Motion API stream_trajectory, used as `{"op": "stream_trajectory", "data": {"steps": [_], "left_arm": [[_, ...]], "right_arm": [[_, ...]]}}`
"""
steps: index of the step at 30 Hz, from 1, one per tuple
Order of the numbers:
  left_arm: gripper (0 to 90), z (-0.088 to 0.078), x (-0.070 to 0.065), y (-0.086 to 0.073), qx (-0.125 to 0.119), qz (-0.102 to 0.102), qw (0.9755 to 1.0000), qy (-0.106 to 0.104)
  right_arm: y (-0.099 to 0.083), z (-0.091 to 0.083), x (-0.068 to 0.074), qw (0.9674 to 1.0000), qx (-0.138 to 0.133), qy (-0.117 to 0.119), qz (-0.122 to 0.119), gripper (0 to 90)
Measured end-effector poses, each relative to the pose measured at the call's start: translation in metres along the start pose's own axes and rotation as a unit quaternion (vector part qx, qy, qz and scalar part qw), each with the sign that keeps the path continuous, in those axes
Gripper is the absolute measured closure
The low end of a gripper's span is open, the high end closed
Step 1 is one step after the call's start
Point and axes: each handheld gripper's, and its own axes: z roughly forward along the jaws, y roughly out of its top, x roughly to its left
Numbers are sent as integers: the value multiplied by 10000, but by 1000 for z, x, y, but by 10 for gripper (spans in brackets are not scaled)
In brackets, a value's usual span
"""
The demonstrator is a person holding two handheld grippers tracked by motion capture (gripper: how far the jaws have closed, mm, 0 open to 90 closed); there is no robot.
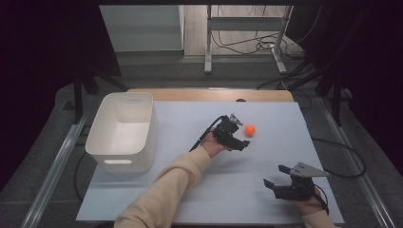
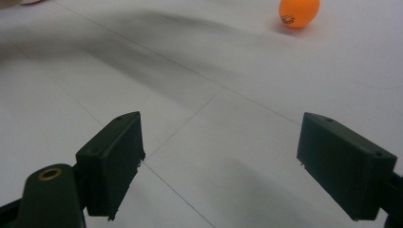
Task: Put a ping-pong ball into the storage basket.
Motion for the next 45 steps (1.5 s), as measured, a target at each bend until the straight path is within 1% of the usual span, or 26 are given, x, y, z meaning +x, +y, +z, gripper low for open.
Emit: {"op": "stream_trajectory", "data": {"steps": [7,13,19,21,33,38,42,45], "left_arm": [[203,3,0,2,31,25,10000,2],[203,6,0,3,20,1,10000,-15],[203,13,0,6,68,26,10000,-8],[203,15,0,7,55,5,10000,-10],[203,28,3,13,106,-4,9999,71],[204,32,5,14,121,-10,9998,140],[204,35,7,15,119,-71,9997,180],[205,38,9,16,163,-86,9996,199]], "right_arm": [[0,0,0,10000,0,-3,-4,164],[0,0,0,10000,3,-5,-5,164],[0,0,0,10000,7,-3,6,164],[0,0,0,10000,5,-3,4,164],[0,-1,0,10000,-11,2,20,164],[0,-1,0,10000,-11,-2,24,164],[0,-1,0,10000,-10,-1,28,164],[0,-1,0,10000,-12,-1,32,164]]}}
